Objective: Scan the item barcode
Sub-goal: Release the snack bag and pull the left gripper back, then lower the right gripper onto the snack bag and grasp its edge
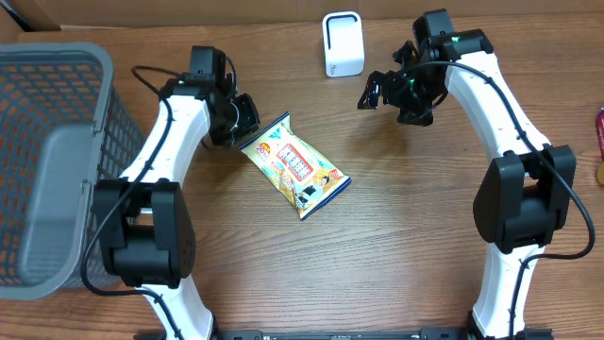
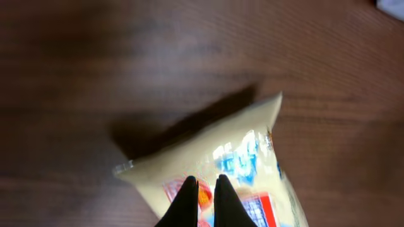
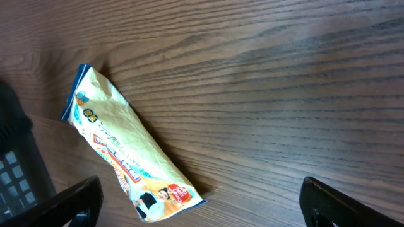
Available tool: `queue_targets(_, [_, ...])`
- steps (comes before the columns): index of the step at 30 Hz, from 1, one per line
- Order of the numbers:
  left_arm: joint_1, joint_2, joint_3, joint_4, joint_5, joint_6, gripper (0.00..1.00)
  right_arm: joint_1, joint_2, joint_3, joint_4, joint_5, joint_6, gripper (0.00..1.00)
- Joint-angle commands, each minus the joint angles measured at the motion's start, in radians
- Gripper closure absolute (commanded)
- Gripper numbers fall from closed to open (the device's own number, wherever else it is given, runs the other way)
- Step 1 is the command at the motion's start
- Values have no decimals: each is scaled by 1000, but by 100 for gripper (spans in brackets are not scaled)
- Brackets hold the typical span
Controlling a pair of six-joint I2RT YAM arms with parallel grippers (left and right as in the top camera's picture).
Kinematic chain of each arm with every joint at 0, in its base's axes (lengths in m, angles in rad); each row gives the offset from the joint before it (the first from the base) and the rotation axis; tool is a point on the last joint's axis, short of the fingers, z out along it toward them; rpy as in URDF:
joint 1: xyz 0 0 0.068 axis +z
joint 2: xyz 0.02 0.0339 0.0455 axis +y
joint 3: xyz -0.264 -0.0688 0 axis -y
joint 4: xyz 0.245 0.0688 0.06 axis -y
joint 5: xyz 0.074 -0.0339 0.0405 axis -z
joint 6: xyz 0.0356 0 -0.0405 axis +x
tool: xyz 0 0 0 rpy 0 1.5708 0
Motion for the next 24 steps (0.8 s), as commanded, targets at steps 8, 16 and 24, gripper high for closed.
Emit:
queue_targets(8, [-116, 157, -26, 36, -90, 224, 96, -2, -5, -2, -3, 6, -7, 0])
queue_targets(16, [-193, 184, -22, -144, -62, 222, 96, -2, -5, -2, -20, -10, -8, 0])
queue_targets(24, [-176, 184, 21, -285, 24, 29, 96, 8, -5, -2, -114, -45, -24, 0])
